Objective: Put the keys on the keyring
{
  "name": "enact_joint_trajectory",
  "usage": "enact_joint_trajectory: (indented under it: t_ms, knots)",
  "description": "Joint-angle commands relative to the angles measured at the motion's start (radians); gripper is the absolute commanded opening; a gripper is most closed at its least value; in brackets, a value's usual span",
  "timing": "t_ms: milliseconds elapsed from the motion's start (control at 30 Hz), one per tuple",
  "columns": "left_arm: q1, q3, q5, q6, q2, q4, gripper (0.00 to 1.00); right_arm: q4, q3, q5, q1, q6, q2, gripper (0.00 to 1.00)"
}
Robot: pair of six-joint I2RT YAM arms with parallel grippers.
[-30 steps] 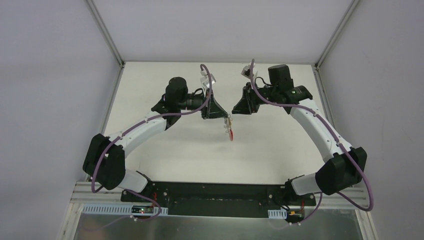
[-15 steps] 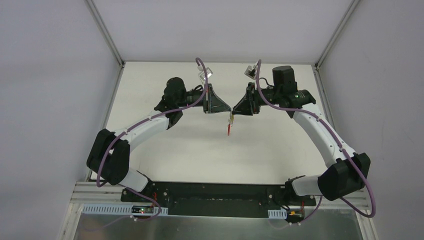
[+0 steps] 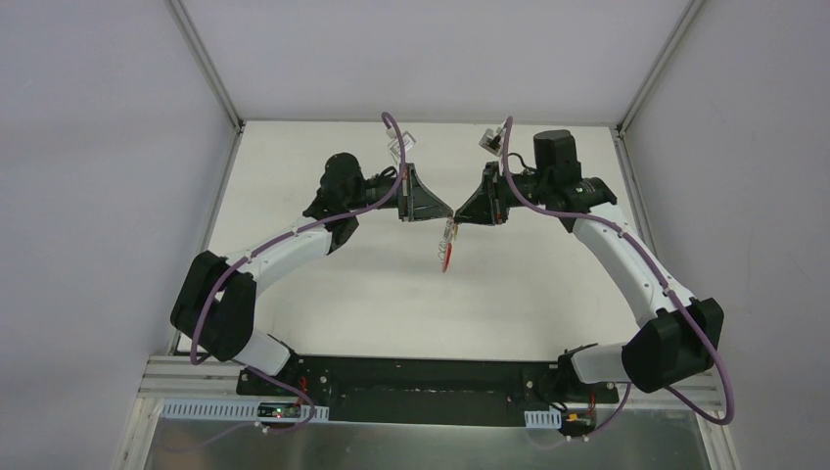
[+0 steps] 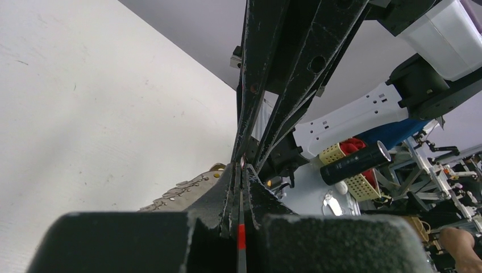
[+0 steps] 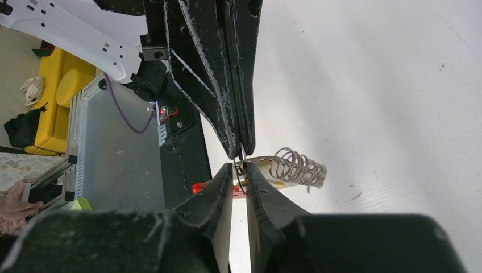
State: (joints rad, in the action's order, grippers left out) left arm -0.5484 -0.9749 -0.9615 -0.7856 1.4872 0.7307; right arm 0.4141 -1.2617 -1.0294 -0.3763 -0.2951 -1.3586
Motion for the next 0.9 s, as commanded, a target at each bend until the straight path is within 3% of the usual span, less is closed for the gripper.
enact_joint_trajectory:
  t_ms: [0, 333, 567, 867]
  knots:
    - [0.007, 0.001, -0.003, -0.019, 0.005, 0.092, 0.00, -0.050, -0.005, -0.048, 0.004, 0.034, 0.016, 0.15]
    - [0.007, 0.002, -0.009, 0.003, 0.010, 0.083, 0.00, -0.063, -0.005, -0.054, 0.002, 0.054, 0.007, 0.00]
    - [0.007, -0.003, -0.028, 0.086, -0.002, 0.034, 0.00, -0.040, -0.011, -0.030, 0.003, 0.029, 0.009, 0.00]
    - [0.006, -0.097, -0.050, 0.392, -0.065, -0.332, 0.27, 0.043, -0.021, 0.058, -0.029, -0.066, 0.016, 0.00]
